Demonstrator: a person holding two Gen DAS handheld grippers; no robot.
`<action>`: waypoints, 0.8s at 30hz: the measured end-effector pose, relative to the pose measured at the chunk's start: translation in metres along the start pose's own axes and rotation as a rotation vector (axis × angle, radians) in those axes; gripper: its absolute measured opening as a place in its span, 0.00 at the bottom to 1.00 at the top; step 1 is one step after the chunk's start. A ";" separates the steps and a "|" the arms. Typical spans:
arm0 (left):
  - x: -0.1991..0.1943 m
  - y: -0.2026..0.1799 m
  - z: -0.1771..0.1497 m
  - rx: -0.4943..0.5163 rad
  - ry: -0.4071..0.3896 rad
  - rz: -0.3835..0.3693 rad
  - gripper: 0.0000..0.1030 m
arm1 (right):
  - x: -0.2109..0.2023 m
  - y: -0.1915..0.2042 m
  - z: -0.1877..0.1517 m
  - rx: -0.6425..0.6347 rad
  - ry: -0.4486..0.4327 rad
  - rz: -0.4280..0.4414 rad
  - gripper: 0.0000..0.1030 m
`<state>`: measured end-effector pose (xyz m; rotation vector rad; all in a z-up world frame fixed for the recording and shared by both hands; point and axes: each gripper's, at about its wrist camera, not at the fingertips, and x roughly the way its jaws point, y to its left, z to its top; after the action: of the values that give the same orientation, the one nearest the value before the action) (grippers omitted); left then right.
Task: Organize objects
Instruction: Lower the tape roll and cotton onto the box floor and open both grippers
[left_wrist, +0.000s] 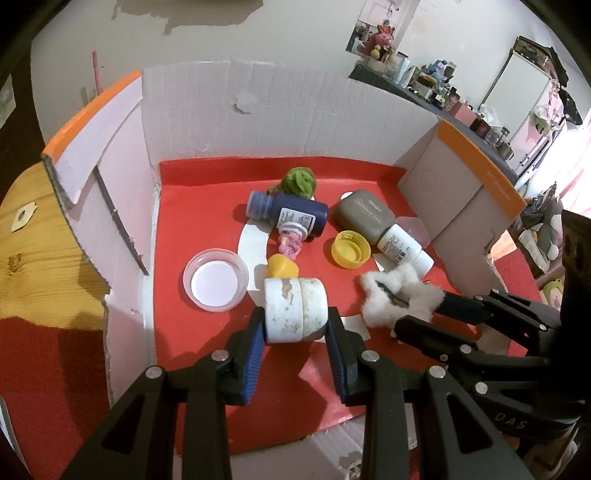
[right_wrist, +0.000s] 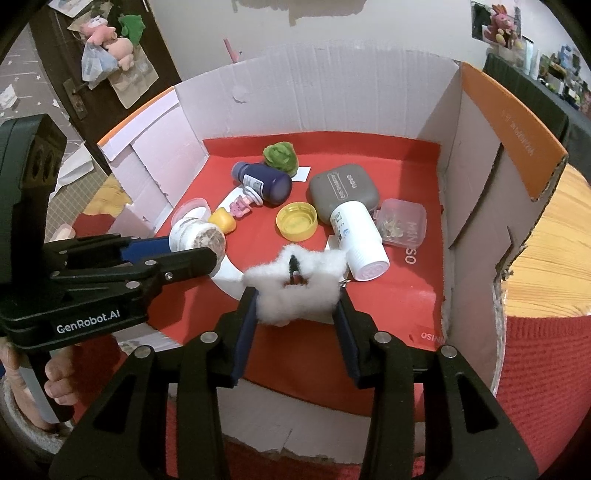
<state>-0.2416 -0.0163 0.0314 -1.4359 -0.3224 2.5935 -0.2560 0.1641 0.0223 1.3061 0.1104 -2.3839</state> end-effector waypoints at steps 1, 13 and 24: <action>-0.001 -0.001 -0.001 0.000 -0.002 0.001 0.36 | -0.001 0.001 0.000 -0.003 -0.001 -0.002 0.44; -0.020 -0.007 -0.007 0.006 -0.050 0.034 0.51 | -0.014 0.005 -0.004 -0.002 -0.033 -0.008 0.51; -0.036 -0.010 -0.019 0.005 -0.081 0.055 0.64 | -0.033 0.010 -0.011 -0.007 -0.066 -0.024 0.63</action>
<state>-0.2063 -0.0133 0.0533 -1.3588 -0.2911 2.6996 -0.2281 0.1683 0.0445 1.2288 0.1161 -2.4418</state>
